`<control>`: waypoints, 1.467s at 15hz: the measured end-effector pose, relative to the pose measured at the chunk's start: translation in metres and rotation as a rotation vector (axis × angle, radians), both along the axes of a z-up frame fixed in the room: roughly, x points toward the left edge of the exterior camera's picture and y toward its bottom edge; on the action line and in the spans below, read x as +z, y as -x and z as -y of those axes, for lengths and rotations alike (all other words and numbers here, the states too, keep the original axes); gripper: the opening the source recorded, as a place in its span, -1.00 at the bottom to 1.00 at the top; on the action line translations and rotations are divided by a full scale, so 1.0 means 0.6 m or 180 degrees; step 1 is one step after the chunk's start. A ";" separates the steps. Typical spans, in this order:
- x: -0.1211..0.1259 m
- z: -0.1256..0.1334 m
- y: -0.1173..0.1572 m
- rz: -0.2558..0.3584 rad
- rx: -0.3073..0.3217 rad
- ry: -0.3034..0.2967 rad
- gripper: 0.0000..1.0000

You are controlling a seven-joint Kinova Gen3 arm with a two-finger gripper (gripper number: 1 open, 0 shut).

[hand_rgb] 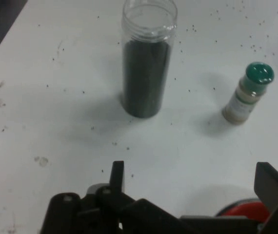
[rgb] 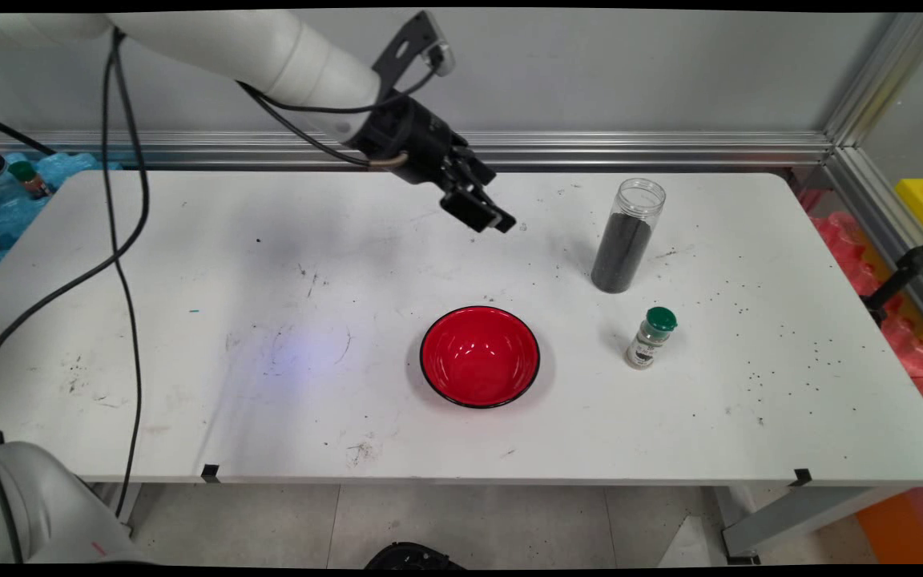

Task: Pick up the black seasoning powder from the table

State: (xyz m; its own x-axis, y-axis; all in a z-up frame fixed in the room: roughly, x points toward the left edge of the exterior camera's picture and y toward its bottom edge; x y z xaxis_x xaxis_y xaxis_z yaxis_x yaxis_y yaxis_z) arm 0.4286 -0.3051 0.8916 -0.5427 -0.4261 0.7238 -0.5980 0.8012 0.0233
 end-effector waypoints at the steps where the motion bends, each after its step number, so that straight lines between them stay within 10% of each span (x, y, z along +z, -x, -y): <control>1: -0.006 0.007 0.006 -0.0013 0.0006 0.0006 1.00; 22: -0.127 0.120 0.125 -0.0141 0.0020 0.0064 1.00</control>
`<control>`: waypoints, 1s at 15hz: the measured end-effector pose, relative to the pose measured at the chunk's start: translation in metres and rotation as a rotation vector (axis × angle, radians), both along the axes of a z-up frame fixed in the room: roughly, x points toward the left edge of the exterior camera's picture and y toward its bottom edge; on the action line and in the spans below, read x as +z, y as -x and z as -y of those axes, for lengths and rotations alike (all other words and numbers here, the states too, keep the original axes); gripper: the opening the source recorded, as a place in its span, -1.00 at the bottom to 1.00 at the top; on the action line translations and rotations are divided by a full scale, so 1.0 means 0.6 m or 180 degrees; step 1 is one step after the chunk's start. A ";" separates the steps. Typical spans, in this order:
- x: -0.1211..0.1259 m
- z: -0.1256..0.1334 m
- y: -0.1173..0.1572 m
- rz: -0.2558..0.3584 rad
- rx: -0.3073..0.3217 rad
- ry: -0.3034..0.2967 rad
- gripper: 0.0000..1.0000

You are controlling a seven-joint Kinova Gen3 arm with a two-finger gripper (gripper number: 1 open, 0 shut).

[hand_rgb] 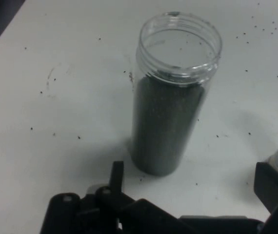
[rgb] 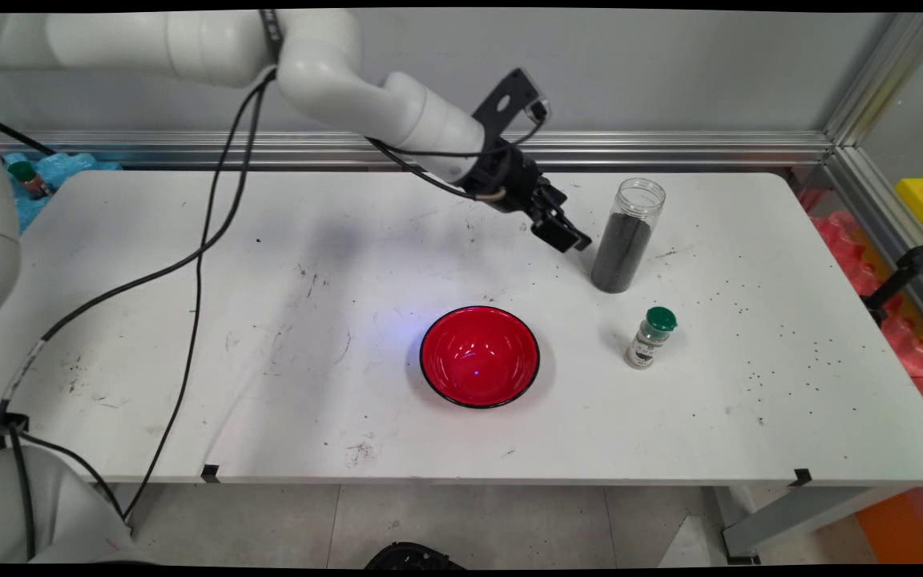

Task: Pick up the black seasoning powder from the table

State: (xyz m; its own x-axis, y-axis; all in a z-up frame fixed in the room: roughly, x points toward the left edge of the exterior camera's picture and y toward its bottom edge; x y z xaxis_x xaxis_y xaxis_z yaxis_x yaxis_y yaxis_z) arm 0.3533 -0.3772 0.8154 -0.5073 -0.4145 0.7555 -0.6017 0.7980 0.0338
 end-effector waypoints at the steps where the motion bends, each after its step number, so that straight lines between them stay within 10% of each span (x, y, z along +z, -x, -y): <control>1: -0.005 0.003 0.004 -0.0004 0.0002 -0.0001 1.00; 15: -0.099 0.064 0.069 -0.0115 0.0103 0.0006 1.00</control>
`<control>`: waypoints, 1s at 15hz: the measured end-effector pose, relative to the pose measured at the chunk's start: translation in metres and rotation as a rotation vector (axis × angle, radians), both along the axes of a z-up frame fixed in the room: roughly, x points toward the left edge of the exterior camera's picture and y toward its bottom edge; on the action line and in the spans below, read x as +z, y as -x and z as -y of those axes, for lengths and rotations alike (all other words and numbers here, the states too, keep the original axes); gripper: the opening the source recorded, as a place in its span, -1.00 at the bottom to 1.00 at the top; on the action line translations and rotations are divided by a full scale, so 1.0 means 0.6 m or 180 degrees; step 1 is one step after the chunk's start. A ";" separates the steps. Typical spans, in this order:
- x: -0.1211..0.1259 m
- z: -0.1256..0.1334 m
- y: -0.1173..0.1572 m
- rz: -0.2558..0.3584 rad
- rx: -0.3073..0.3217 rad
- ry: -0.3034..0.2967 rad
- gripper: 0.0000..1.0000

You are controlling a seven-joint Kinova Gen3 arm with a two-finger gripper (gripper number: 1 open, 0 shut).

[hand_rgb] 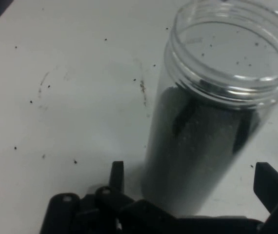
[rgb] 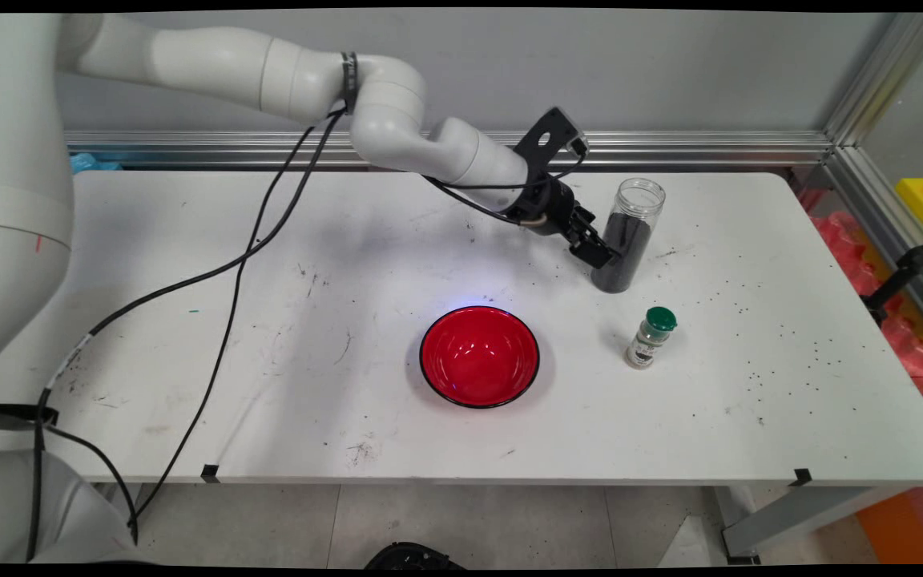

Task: Pick up the black seasoning powder from the table

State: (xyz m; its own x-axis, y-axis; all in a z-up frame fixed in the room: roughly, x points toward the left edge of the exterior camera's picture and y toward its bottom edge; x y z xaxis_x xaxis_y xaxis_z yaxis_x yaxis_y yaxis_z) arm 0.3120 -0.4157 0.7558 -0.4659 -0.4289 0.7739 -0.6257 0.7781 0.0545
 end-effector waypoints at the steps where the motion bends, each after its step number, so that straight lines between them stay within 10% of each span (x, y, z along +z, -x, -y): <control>1: -0.006 0.004 0.002 -0.0021 0.0014 0.0004 1.00; 15: -0.048 0.017 0.015 -0.0248 0.0095 -0.0008 1.00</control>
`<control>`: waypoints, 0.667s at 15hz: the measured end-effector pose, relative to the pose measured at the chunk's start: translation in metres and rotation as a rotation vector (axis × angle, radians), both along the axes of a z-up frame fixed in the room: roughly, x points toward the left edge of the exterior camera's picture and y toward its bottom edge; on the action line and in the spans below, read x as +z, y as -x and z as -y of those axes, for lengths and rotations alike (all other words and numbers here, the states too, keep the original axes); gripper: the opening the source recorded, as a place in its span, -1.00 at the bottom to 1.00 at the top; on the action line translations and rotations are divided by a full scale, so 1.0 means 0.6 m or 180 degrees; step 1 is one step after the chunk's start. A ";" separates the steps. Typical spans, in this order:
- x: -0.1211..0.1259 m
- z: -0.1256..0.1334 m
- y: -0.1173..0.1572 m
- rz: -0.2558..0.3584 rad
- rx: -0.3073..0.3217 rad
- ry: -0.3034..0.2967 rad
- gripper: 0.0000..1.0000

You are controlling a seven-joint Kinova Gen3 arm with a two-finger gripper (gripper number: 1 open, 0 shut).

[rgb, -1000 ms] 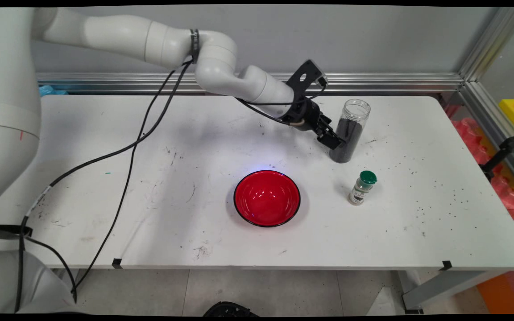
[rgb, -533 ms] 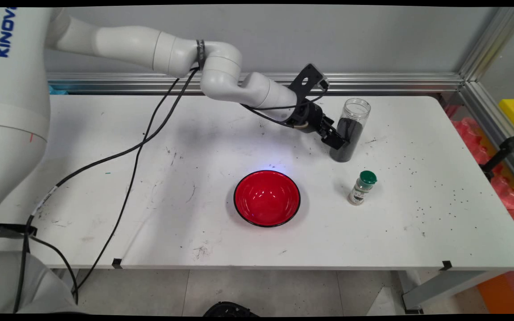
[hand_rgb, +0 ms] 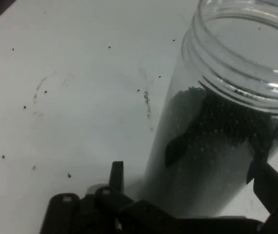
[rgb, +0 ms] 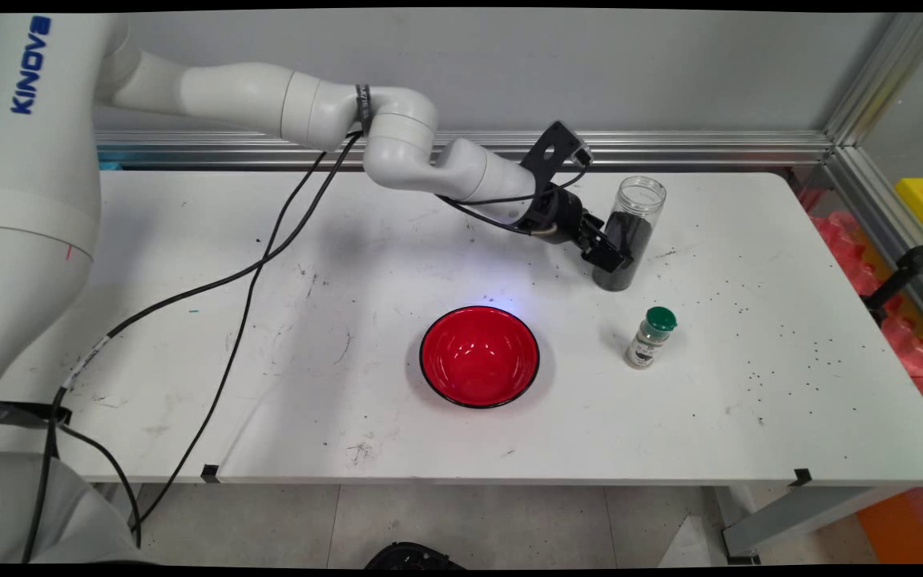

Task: Pick up the black seasoning powder from the table

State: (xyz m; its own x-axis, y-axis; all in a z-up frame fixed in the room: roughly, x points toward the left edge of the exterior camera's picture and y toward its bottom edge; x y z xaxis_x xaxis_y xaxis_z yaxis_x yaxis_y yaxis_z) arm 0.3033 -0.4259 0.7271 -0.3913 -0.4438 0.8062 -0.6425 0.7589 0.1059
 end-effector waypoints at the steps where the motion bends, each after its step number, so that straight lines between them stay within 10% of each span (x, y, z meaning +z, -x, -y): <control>1: -0.002 0.000 0.001 -0.0010 -0.0006 0.0001 1.00; 10: -0.021 0.001 0.010 -0.0082 -0.0021 0.0030 1.00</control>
